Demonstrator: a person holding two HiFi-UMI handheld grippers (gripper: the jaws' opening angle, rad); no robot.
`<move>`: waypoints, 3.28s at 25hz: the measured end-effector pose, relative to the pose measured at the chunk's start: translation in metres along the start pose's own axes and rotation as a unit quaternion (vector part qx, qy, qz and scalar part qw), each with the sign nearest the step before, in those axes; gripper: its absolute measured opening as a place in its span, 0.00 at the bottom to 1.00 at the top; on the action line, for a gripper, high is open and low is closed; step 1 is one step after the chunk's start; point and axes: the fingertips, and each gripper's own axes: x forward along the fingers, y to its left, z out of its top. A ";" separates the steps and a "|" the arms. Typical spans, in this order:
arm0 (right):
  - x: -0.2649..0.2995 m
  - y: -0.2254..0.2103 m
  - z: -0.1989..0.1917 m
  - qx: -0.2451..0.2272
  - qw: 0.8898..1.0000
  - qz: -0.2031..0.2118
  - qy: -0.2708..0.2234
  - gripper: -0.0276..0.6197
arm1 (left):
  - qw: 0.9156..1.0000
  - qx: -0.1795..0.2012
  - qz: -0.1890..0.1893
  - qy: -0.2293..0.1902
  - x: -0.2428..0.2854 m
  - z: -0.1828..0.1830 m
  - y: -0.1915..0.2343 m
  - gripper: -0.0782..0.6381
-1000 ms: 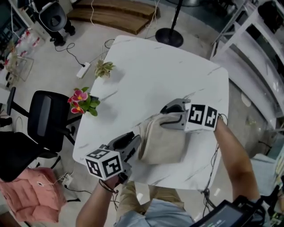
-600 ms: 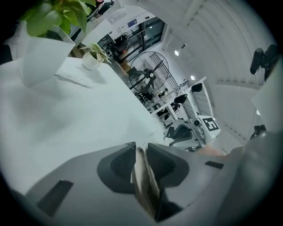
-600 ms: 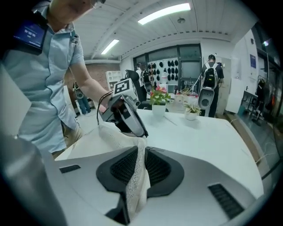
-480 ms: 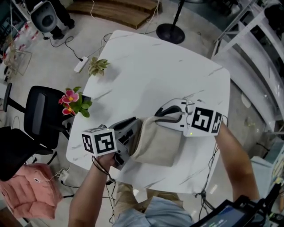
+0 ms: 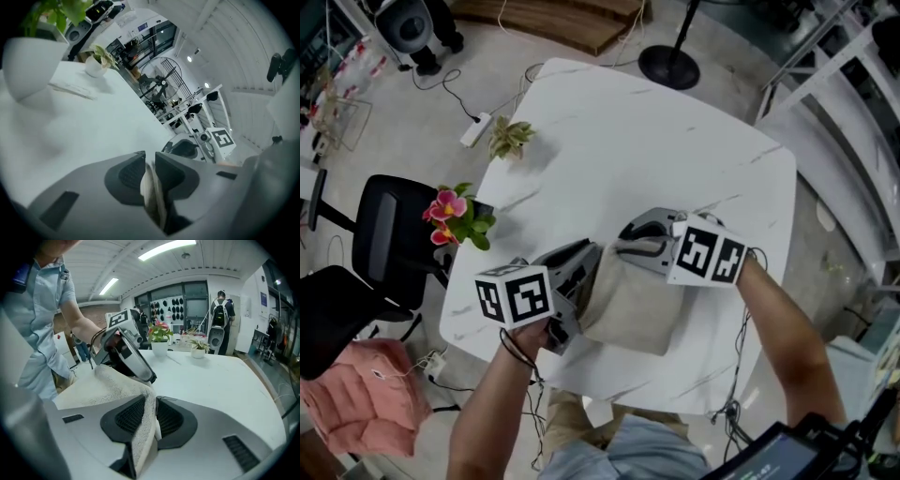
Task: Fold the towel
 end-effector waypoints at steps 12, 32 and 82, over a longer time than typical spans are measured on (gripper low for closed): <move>0.010 -0.008 -0.008 0.053 0.998 0.004 0.024 0.21 | 0.997 0.014 -0.068 -0.021 -0.058 -0.026 -0.062 0.18; -0.058 0.020 -0.031 0.074 0.996 -0.045 -0.006 0.09 | 0.998 0.046 0.012 0.052 -0.044 -0.070 -0.009 0.14; -0.182 0.232 0.248 0.090 0.734 -0.610 -0.284 0.06 | 0.840 0.449 0.046 -0.299 -0.320 0.036 -0.251 0.13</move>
